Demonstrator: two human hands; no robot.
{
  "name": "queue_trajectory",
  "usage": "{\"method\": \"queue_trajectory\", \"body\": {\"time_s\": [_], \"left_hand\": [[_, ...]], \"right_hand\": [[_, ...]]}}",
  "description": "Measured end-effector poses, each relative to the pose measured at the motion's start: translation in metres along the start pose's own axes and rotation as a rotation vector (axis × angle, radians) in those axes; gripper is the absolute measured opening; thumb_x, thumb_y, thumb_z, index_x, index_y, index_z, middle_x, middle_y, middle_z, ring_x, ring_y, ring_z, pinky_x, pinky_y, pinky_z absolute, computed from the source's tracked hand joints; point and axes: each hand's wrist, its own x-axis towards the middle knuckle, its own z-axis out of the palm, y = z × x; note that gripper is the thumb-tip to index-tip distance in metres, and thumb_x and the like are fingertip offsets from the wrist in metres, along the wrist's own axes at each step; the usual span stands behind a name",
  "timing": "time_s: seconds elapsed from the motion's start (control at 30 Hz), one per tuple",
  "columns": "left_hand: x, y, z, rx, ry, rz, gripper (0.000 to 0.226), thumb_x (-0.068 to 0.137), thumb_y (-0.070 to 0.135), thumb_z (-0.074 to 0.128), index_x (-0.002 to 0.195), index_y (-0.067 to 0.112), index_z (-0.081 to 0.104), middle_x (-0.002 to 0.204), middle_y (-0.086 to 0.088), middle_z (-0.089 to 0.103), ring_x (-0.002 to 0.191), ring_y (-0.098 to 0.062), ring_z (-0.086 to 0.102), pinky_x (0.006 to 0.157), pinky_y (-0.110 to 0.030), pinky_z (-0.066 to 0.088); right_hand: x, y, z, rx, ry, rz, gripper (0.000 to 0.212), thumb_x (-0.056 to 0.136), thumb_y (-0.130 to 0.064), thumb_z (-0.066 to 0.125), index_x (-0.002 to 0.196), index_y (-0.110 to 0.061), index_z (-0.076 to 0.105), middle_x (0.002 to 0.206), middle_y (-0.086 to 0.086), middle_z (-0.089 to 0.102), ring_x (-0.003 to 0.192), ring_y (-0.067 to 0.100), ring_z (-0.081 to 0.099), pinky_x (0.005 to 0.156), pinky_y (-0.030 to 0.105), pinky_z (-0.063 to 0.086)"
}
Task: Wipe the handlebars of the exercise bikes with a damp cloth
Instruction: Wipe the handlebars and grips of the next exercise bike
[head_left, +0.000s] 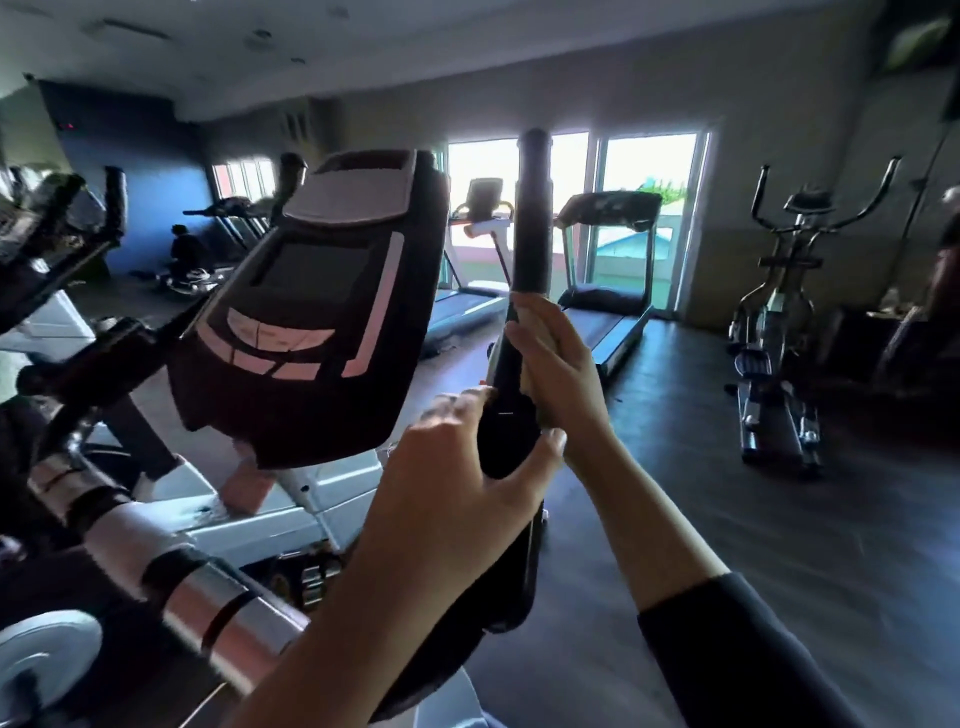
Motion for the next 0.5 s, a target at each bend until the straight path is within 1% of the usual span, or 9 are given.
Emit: {"method": "queue_trajectory", "body": {"time_s": [0.1, 0.17, 0.23, 0.27, 0.3, 0.33, 0.37, 0.47, 0.5], "left_hand": [[0.001, 0.0, 0.0, 0.002, 0.014, 0.005, 0.043, 0.072, 0.064, 0.053, 0.103, 0.035, 0.062, 0.095, 0.014, 0.06, 0.093, 0.001, 0.058, 0.087, -0.029, 0.051], [0.0, -0.001, 0.001, -0.001, 0.013, 0.005, 0.044, 0.071, 0.063, 0.052, 0.105, 0.036, 0.061, 0.097, 0.015, 0.06, 0.094, 0.002, 0.057, 0.088, -0.027, 0.05], [0.0, -0.002, 0.001, -0.006, 0.024, 0.009, 0.043, 0.072, 0.063, 0.053, 0.105, 0.036, 0.061, 0.096, 0.016, 0.061, 0.094, 0.003, 0.057, 0.086, -0.023, 0.05], [0.001, -0.002, 0.001, -0.005, 0.027, 0.012, 0.043, 0.072, 0.063, 0.054, 0.104, 0.036, 0.062, 0.095, 0.017, 0.061, 0.093, 0.005, 0.057, 0.085, -0.02, 0.05], [0.001, -0.002, 0.002, 0.0, 0.025, 0.012, 0.044, 0.072, 0.063, 0.054, 0.105, 0.035, 0.063, 0.095, 0.017, 0.061, 0.092, 0.005, 0.058, 0.084, -0.018, 0.05], [0.002, -0.003, 0.002, 0.004, 0.024, 0.011, 0.045, 0.072, 0.063, 0.054, 0.105, 0.035, 0.063, 0.094, 0.017, 0.062, 0.091, 0.006, 0.058, 0.083, -0.016, 0.049], [0.002, -0.003, 0.002, 0.008, 0.022, 0.007, 0.043, 0.071, 0.063, 0.054, 0.103, 0.035, 0.063, 0.094, 0.018, 0.062, 0.091, 0.006, 0.058, 0.082, -0.014, 0.048], [0.002, -0.001, 0.003, 0.009, 0.035, -0.011, 0.032, 0.069, 0.063, 0.055, 0.092, 0.04, 0.059, 0.093, 0.018, 0.063, 0.091, 0.008, 0.057, 0.079, -0.006, 0.045], [0.002, -0.001, 0.003, 0.008, 0.043, -0.017, 0.033, 0.069, 0.063, 0.055, 0.093, 0.041, 0.059, 0.094, 0.017, 0.063, 0.091, 0.008, 0.057, 0.079, -0.006, 0.044]], "right_hand": [[0.01, -0.011, 0.003, -0.043, 0.007, 0.049, 0.022, 0.073, -0.034, 0.066, 0.094, -0.041, 0.067, 0.09, 0.005, 0.065, 0.091, 0.043, 0.065, 0.088, 0.062, 0.051], [0.015, -0.01, 0.003, -0.061, 0.006, 0.031, 0.023, 0.071, -0.037, 0.066, 0.094, -0.041, 0.067, 0.089, 0.004, 0.064, 0.092, 0.047, 0.063, 0.085, 0.064, 0.05], [0.008, -0.007, 0.001, -0.065, -0.027, -0.01, 0.022, 0.073, -0.035, 0.067, 0.094, -0.041, 0.066, 0.085, -0.002, 0.065, 0.084, 0.038, 0.064, 0.085, 0.055, 0.054], [0.003, -0.004, -0.001, -0.06, -0.037, -0.031, 0.019, 0.078, -0.03, 0.068, 0.093, -0.04, 0.066, 0.082, -0.009, 0.065, 0.079, 0.026, 0.062, 0.082, 0.043, 0.056], [-0.001, 0.001, -0.003, -0.057, -0.052, -0.053, 0.018, 0.083, -0.022, 0.067, 0.093, -0.038, 0.065, 0.078, -0.014, 0.064, 0.075, 0.014, 0.059, 0.077, 0.032, 0.053], [-0.005, 0.003, -0.004, -0.063, -0.065, -0.068, 0.02, 0.085, -0.017, 0.066, 0.092, -0.036, 0.065, 0.076, -0.017, 0.063, 0.072, 0.007, 0.057, 0.074, 0.024, 0.049], [-0.006, 0.004, -0.005, -0.07, -0.07, -0.075, 0.022, 0.086, -0.015, 0.066, 0.091, -0.036, 0.065, 0.074, -0.017, 0.062, 0.07, 0.005, 0.056, 0.073, 0.022, 0.048], [0.013, -0.003, -0.004, -0.145, -0.011, -0.051, 0.02, 0.085, -0.019, 0.066, 0.087, -0.038, 0.065, 0.071, -0.013, 0.062, 0.067, 0.006, 0.058, 0.073, 0.029, 0.05], [0.022, -0.008, -0.003, -0.185, -0.001, -0.05, 0.016, 0.085, -0.021, 0.065, 0.087, -0.037, 0.065, 0.073, -0.012, 0.062, 0.066, 0.006, 0.057, 0.072, 0.029, 0.049]]}}
